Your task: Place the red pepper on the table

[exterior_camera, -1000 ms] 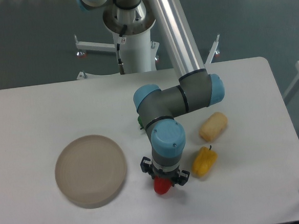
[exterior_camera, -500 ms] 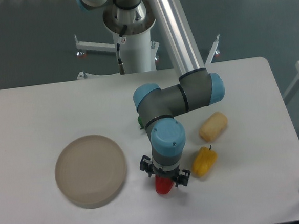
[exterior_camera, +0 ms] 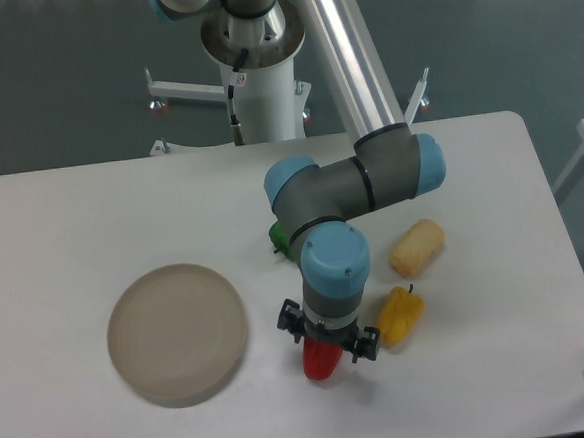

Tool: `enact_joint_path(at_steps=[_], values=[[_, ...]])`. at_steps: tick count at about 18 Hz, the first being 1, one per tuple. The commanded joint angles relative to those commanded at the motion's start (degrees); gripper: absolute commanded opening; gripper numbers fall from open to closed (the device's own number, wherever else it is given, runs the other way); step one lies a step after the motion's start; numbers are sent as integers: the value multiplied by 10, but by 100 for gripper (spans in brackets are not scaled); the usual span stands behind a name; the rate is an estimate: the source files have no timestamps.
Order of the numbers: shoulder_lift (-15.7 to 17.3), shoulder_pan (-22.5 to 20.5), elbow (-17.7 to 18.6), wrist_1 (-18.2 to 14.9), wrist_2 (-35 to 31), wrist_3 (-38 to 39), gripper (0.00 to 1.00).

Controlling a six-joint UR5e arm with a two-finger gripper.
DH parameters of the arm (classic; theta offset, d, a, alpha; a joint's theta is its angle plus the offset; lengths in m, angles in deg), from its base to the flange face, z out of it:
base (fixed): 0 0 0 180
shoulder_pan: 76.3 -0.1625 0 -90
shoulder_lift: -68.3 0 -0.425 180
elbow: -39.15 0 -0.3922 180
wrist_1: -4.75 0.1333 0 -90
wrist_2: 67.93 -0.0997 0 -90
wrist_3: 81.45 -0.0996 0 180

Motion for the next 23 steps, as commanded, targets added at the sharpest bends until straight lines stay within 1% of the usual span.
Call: enact_joint_path(at_steps=[2, 4, 6, 8, 11, 14, 17, 23], values=[[4, -6, -1, -11, 0, -18, 100], [11, -18, 0, -15, -1, -40, 100], [18, -27, -3, -32, -1, -64, 100], [22, -40, -8, -36, -1, -83, 100], [25, -55, -9, -39, -5, -135, 100], [31, -73, -9, -38, -6, -159, 100], [34, -91, -7, -36, -7, -206, 100], [34, -98, -5, -34, -9, -215, 100]])
